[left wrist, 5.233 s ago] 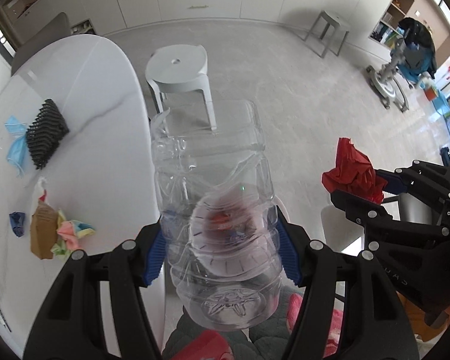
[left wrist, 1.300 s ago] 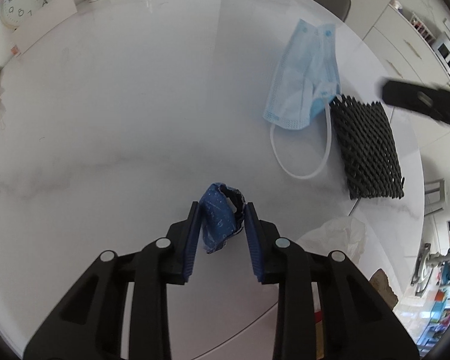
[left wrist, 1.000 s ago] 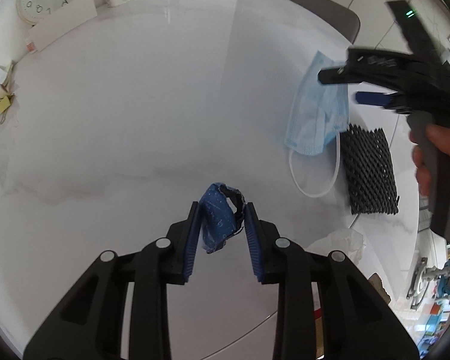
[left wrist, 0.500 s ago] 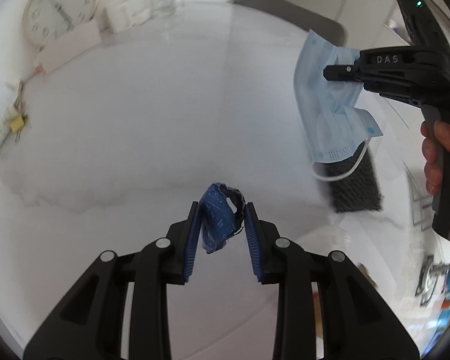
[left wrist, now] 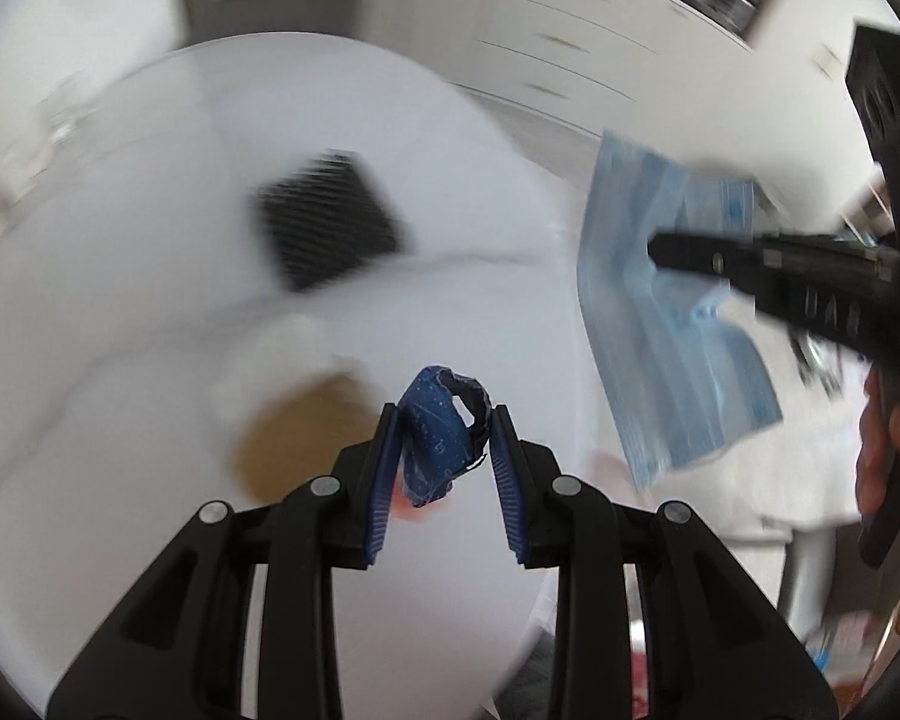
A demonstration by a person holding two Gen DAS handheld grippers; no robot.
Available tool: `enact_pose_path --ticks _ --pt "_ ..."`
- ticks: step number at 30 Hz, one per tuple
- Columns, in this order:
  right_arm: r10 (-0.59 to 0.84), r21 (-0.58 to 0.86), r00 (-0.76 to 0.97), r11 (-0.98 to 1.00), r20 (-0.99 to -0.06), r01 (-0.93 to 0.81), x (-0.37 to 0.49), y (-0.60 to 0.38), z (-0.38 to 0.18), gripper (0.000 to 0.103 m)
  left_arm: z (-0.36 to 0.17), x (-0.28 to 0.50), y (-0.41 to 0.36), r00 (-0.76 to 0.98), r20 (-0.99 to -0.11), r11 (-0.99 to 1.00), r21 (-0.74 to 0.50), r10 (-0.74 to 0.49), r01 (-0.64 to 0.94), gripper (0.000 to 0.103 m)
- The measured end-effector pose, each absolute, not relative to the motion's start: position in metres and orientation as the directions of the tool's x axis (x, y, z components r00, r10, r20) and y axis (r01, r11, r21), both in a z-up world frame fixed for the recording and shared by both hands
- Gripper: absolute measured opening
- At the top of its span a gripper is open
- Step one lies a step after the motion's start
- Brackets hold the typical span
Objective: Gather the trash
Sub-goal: 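Carry the cloth and mask to the bin and open both tools over it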
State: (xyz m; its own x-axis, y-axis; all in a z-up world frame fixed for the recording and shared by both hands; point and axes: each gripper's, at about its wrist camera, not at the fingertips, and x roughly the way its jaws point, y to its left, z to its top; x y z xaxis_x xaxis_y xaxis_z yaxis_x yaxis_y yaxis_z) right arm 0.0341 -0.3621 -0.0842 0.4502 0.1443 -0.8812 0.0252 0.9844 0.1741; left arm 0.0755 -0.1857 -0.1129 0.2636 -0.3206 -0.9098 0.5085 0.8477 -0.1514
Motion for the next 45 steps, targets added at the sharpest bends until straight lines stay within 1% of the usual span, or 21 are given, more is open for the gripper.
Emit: enact_pose_path --ticks 4,10,12,15,16,19,22,26,29,35,36,38,39,40,41,42,43,45 --pt "0.081 0.162 0.409 0.973 -0.909 0.166 -0.042 -0.405 -0.106 0.01 -0.128 0.033 -0.25 0.136 -0.92 0.738 -0.199 -0.367 0.645 0.03" --pt "0.043 0.167 0.365 0.934 -0.93 0.317 -0.119 -0.443 -0.133 0.01 -0.158 -0.018 -0.316 0.015 -0.948 0.623 -0.198 -0.319 0.757 0.032" --pt "0.042 0.175 0.358 0.921 -0.933 0.349 -0.135 -0.453 -0.14 0.011 -0.164 -0.034 -0.33 0.004 -0.956 0.601 -0.181 -0.293 0.779 0.041" --pt "0.041 0.179 0.348 0.909 -0.937 0.376 -0.151 -0.463 -0.147 0.011 -0.165 -0.049 -0.347 0.003 -0.964 0.575 -0.155 -0.264 0.803 0.07" --pt "0.043 0.184 0.347 0.905 -0.937 0.384 -0.155 -0.465 -0.15 0.011 -0.161 -0.055 -0.352 0.014 -0.964 0.568 -0.146 -0.267 0.81 0.077" --pt "0.043 0.187 0.348 0.9 -0.937 0.393 -0.158 -0.467 -0.15 0.013 -0.154 -0.062 -0.355 0.041 -0.962 0.554 -0.121 -0.272 0.824 0.091" --pt "0.05 0.194 0.35 0.9 -0.935 0.39 -0.156 -0.467 -0.152 0.013 -0.144 -0.064 -0.353 0.065 -0.958 0.562 -0.108 -0.279 0.82 0.095" --pt "0.06 0.2 0.354 0.905 -0.933 0.375 -0.158 -0.469 -0.152 0.013 -0.138 -0.056 -0.341 0.077 -0.956 0.59 -0.11 -0.283 0.8 0.095" --pt "0.07 0.204 0.351 0.911 -0.934 0.36 -0.156 -0.464 -0.155 0.013 -0.129 -0.052 -0.328 0.118 -0.951 0.614 -0.088 -0.287 0.784 0.095" --pt "0.1 0.195 0.31 0.936 -0.945 0.292 -0.136 -0.438 -0.173 0.013 -0.111 -0.039 -0.303 0.17 -0.938 0.655 -0.075 -0.303 0.752 0.095" --pt "0.103 0.193 0.301 0.939 -0.948 0.285 -0.134 -0.433 -0.177 0.018 -0.109 -0.036 -0.298 0.178 -0.937 0.662 -0.072 -0.302 0.746 0.095" --pt "0.11 0.188 0.282 0.944 -0.953 0.271 -0.129 -0.424 -0.184 0.036 -0.106 -0.034 -0.291 0.19 -0.935 0.674 -0.067 -0.3 0.735 0.095" --pt "0.104 0.177 0.272 0.949 -0.957 0.26 -0.126 -0.419 -0.188 0.058 -0.105 -0.032 -0.288 0.194 -0.934 0.68 -0.066 -0.299 0.731 0.095" --pt "0.088 0.157 0.266 0.955 -0.96 0.251 -0.124 -0.414 -0.189 0.076 -0.104 -0.03 -0.284 0.199 -0.934 0.688 -0.066 -0.298 0.723 0.095" --pt "0.069 0.137 0.266 0.96 -0.961 0.246 -0.122 -0.41 -0.188 0.083 -0.103 -0.028 -0.28 0.204 -0.933 0.696 -0.065 -0.296 0.715 0.095" --pt "0.06 0.127 0.268 0.962 -0.962 0.242 -0.121 -0.408 -0.188 0.093 -0.103 -0.027 -0.277 0.207 -0.933 0.701 -0.064 -0.295 0.711 0.095" --pt "0.052 0.118 0.267 0.964 -0.962 0.239 -0.119 -0.406 -0.187 0.098 -0.102 -0.025 -0.272 0.21 -0.932 0.707 -0.065 -0.295 0.704 0.095" --pt "0.04 0.107 0.267 0.964 -0.963 0.244 -0.116 -0.405 -0.184 0.1 -0.1 -0.022 -0.266 0.215 -0.93 0.719 -0.07 -0.297 0.692 0.095"
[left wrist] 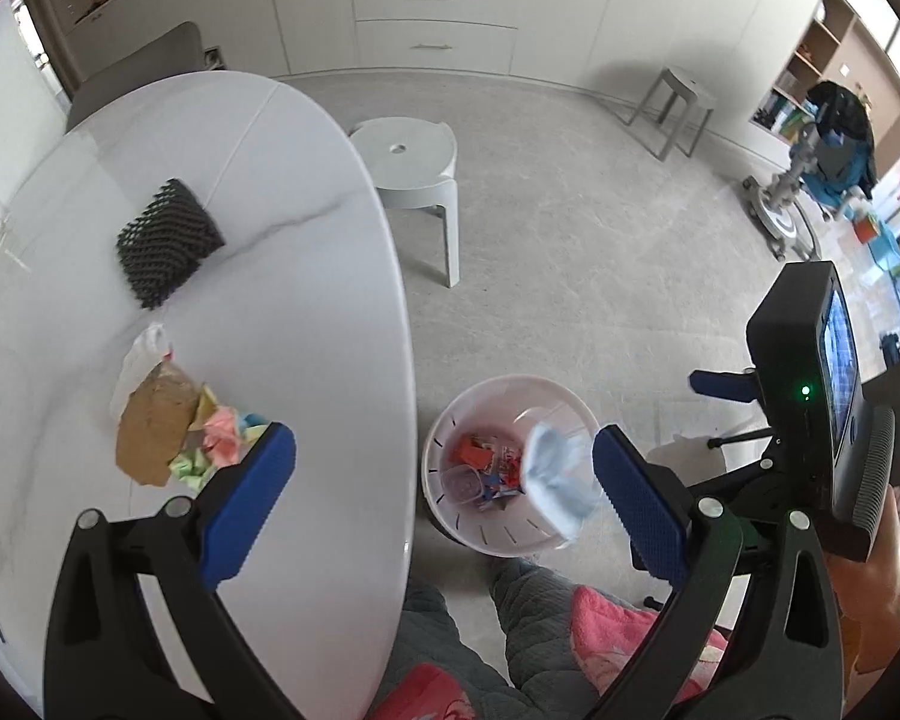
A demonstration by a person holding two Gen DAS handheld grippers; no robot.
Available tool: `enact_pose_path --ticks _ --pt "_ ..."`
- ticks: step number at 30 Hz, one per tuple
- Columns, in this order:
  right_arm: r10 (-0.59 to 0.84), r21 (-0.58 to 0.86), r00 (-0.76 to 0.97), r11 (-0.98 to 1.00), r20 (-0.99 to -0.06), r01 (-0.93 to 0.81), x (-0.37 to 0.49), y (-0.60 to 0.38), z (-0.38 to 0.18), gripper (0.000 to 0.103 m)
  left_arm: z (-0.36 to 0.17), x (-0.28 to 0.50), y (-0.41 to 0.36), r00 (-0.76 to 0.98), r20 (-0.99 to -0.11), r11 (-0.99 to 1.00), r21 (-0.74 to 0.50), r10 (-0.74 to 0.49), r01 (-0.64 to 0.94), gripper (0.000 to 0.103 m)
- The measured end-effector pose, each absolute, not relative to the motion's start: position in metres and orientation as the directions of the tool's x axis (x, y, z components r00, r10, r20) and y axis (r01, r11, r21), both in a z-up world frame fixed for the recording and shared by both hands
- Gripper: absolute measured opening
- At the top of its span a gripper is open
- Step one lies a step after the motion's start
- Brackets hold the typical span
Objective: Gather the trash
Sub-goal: 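Carry the cloth and mask to the bin and open both tools over it, then move both empty tools back over the table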
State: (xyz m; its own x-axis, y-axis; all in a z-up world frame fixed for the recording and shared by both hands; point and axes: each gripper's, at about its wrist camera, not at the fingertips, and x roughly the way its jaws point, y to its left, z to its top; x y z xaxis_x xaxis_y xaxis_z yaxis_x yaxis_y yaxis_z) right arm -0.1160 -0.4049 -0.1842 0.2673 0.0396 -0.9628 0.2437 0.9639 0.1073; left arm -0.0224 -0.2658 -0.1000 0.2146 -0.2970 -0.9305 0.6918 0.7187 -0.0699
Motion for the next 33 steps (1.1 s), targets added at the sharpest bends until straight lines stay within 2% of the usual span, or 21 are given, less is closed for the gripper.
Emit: enact_pose_path --ticks 22,33 --pt "0.014 0.091 0.314 0.968 -0.949 0.233 -0.084 -0.398 -0.153 0.1 -0.105 0.009 -0.214 0.308 -0.916 0.797 -0.02 -0.256 0.604 0.095" --pt "0.051 0.116 0.384 0.982 -0.922 0.15 -0.031 -0.37 -0.121 0.1 -0.146 0.064 -0.155 0.33 -0.91 0.791 0.004 -0.251 0.612 0.095"
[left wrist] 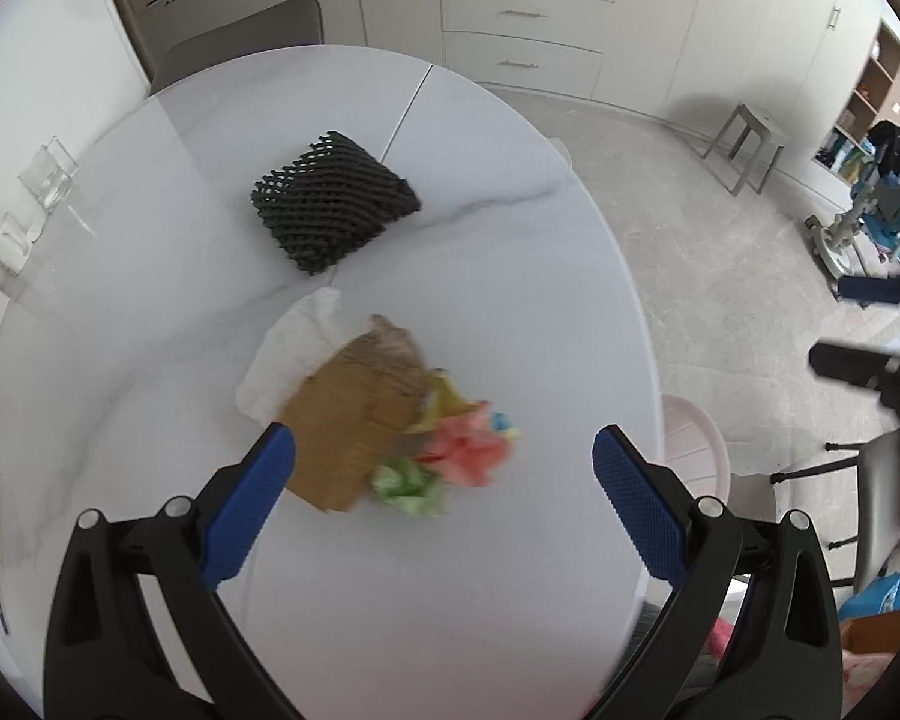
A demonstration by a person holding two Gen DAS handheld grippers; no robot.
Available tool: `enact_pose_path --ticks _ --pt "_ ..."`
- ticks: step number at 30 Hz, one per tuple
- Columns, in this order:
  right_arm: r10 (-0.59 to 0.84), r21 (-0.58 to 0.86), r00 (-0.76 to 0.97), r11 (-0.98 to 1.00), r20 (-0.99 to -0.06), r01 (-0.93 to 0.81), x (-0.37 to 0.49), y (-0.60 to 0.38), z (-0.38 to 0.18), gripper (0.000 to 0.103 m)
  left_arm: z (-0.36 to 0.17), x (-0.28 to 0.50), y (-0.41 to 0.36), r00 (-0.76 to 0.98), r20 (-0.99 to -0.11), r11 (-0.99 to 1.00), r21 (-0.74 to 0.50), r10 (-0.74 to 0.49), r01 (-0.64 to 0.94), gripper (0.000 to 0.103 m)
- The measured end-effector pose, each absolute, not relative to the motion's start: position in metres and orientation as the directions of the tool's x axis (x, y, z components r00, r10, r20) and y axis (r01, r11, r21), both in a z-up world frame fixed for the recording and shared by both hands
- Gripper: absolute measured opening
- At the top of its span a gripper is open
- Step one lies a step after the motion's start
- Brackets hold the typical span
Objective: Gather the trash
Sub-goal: 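Move both empty tools back over the table, then grasp the brown paper bag with the left tool, then grasp the pink crumpled paper with the right tool while the left tool holds the bag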
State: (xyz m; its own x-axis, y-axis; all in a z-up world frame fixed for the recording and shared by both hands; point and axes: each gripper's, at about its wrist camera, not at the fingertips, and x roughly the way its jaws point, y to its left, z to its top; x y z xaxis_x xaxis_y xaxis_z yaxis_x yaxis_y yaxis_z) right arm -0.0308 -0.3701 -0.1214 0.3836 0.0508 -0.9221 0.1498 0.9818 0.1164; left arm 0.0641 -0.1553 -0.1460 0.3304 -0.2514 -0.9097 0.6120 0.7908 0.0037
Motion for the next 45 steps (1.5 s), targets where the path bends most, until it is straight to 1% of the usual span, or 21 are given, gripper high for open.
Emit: enact_pose_path --ticks 7,9,11,16,19,21,22,23,25,26,30,36,38,40,41,42,43,45 --pt "0.093 0.141 0.381 0.985 -0.92 0.1 0.0 -0.338 -0.121 0.1 -0.164 0.09 -0.131 0.256 -0.905 0.703 -0.063 -0.339 0.708 0.095" --pt "0.105 0.149 0.372 0.985 -0.922 0.091 0.006 -0.329 -0.125 0.1 -0.171 0.095 -0.13 0.23 -0.906 0.659 -0.068 -0.354 0.749 0.093" --pt "0.116 0.158 0.363 0.984 -0.925 0.087 0.012 -0.321 -0.129 0.1 -0.177 0.099 -0.132 0.215 -0.912 0.63 -0.06 -0.35 0.774 0.085" --pt "0.135 0.176 0.345 0.98 -0.929 0.09 0.016 -0.306 -0.137 0.1 -0.192 0.111 -0.136 0.167 -0.924 0.553 -0.055 -0.344 0.831 0.075" --pt "0.14 0.182 0.33 0.978 -0.934 0.101 0.018 -0.299 -0.144 0.101 -0.199 0.114 -0.138 0.154 -0.929 0.519 -0.047 -0.338 0.853 0.074" --pt "0.145 0.188 0.32 0.976 -0.936 0.107 0.018 -0.295 -0.148 0.1 -0.203 0.114 -0.139 0.155 -0.932 0.5 -0.033 -0.329 0.865 0.065" --pt "0.148 0.191 0.317 0.976 -0.937 0.108 0.019 -0.293 -0.149 0.101 -0.206 0.114 -0.14 0.151 -0.935 0.489 -0.027 -0.32 0.872 0.053" --pt "0.154 0.194 0.312 0.975 -0.937 0.104 0.02 -0.29 -0.15 0.101 -0.208 0.115 -0.14 0.14 -0.939 0.483 -0.032 -0.316 0.875 0.05" --pt "0.16 0.196 0.308 0.977 -0.938 0.089 0.021 -0.284 -0.151 0.1 -0.209 0.117 -0.136 0.132 -0.934 0.492 -0.051 -0.331 0.869 0.048" --pt "0.163 0.195 0.305 0.978 -0.938 0.078 0.023 -0.281 -0.152 0.1 -0.208 0.118 -0.135 0.133 -0.932 0.499 -0.057 -0.338 0.865 0.045" --pt "0.184 0.205 0.3 0.978 -0.936 0.041 0.027 -0.271 -0.154 0.1 -0.2 0.119 -0.125 0.145 -0.917 0.532 -0.082 -0.371 0.843 0.044" --pt "0.252 0.256 0.312 0.966 -0.916 -0.028 0.033 -0.261 -0.154 0.1 -0.178 0.116 -0.107 0.17 -0.892 0.593 -0.126 -0.419 0.795 0.044" --pt "0.26 0.253 0.305 0.965 -0.916 -0.061 0.038 -0.255 -0.157 0.095 -0.168 0.111 -0.097 0.195 -0.887 0.628 -0.127 -0.418 0.768 0.044" --pt "0.259 0.246 0.293 0.966 -0.92 -0.081 0.044 -0.251 -0.16 0.084 -0.16 0.104 -0.086 0.23 -0.887 0.668 -0.112 -0.401 0.736 0.044" --pt "0.257 0.24 0.283 0.966 -0.924 -0.096 0.048 -0.247 -0.161 0.08 -0.158 0.101 -0.083 0.242 -0.889 0.684 -0.102 -0.389 0.723 0.044" --pt "0.26 0.239 0.276 0.965 -0.925 -0.106 0.051 -0.245 -0.162 0.072 -0.157 0.095 -0.076 0.264 -0.892 0.712 -0.087 -0.367 0.697 0.044" --pt "0.266 0.244 0.267 0.963 -0.926 -0.116 0.053 -0.241 -0.163 0.067 -0.156 0.093 -0.073 0.271 -0.894 0.727 -0.084 -0.358 0.681 0.044" --pt "0.288 0.258 0.255 0.955 -0.923 -0.143 0.054 -0.233 -0.163 0.063 -0.158 0.084 -0.06 0.275 -0.898 0.765 -0.097 -0.343 0.636 0.044"
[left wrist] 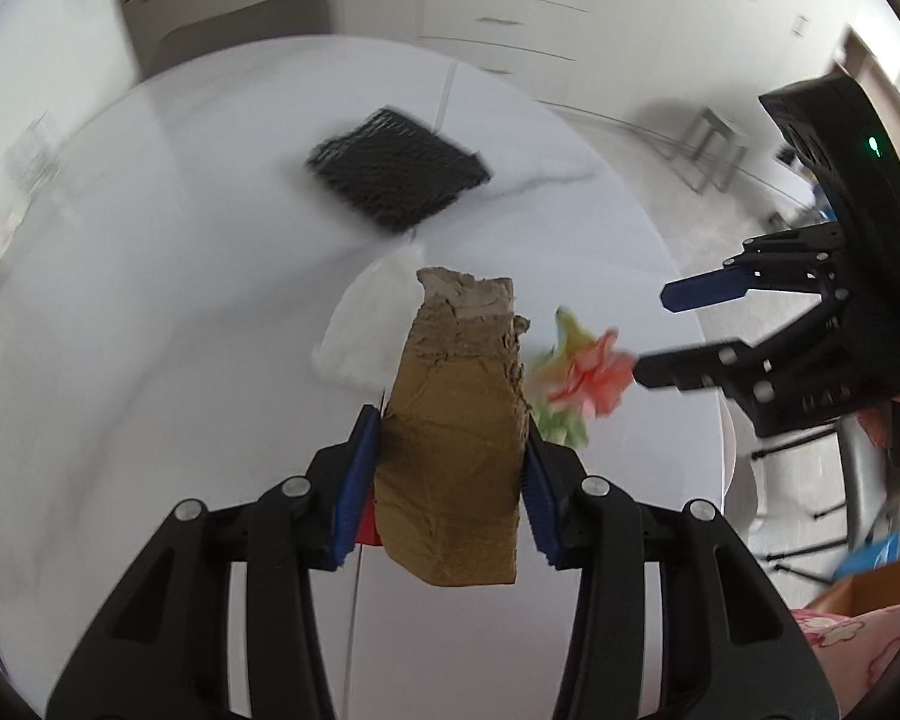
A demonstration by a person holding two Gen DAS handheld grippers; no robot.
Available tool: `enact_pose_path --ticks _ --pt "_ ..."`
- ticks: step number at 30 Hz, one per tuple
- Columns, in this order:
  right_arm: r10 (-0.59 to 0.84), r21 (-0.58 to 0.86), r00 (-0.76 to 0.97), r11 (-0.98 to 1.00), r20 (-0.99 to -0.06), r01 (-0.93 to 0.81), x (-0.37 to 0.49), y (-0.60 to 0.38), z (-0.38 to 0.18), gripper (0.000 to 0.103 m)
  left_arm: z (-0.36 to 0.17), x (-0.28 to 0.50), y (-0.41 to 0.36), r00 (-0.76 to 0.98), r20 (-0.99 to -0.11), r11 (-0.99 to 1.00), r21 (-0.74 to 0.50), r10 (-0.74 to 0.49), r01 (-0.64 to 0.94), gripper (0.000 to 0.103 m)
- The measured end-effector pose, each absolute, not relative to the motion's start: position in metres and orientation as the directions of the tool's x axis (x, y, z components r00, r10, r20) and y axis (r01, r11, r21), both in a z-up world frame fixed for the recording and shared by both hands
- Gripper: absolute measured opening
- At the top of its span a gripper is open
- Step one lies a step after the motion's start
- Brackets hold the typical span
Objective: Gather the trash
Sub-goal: 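Grasp the pink crumpled paper with the right tool while the left tool holds the bag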
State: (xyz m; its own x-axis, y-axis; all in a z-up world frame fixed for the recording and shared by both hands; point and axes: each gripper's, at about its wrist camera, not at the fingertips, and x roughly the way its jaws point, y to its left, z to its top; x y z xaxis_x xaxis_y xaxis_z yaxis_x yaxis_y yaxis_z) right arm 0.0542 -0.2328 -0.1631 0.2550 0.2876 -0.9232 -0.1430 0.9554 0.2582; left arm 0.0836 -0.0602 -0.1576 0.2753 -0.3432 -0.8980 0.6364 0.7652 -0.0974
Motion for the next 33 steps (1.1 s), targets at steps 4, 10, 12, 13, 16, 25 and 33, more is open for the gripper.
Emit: enact_pose_path --ticks 4,10,12,13,16,25,33 --pt "0.276 0.248 0.244 0.958 -0.929 -0.142 0.056 -0.225 -0.167 0.051 -0.165 0.07 -0.037 0.248 -0.901 0.812 -0.167 -0.356 0.56 0.044" --pt "0.326 0.262 0.22 0.925 -0.919 -0.276 0.052 -0.187 -0.16 0.049 -0.17 0.055 -0.02 0.249 -0.906 0.839 -0.175 -0.342 0.516 0.044" --pt "0.34 0.269 0.204 0.911 -0.918 -0.312 0.052 -0.175 -0.163 0.049 -0.17 0.056 -0.016 0.251 -0.906 0.843 -0.177 -0.341 0.507 0.044" --pt "0.344 0.268 0.199 0.905 -0.918 -0.33 0.052 -0.169 -0.164 0.049 -0.17 0.056 -0.013 0.256 -0.904 0.847 -0.18 -0.343 0.499 0.044" --pt "0.322 0.232 0.199 0.898 -0.926 -0.374 0.051 -0.154 -0.165 0.049 -0.169 0.057 -0.006 0.264 -0.9 0.854 -0.185 -0.346 0.487 0.044" --pt "0.329 0.254 0.138 0.885 -0.934 -0.391 0.073 -0.132 -0.189 0.049 -0.178 0.062 0.017 0.265 -0.901 0.874 -0.205 -0.344 0.441 0.044" --pt "0.311 0.236 0.144 0.893 -0.94 -0.383 0.085 -0.13 -0.192 0.05 -0.184 0.065 0.04 0.274 -0.906 0.897 -0.202 -0.323 0.392 0.044"
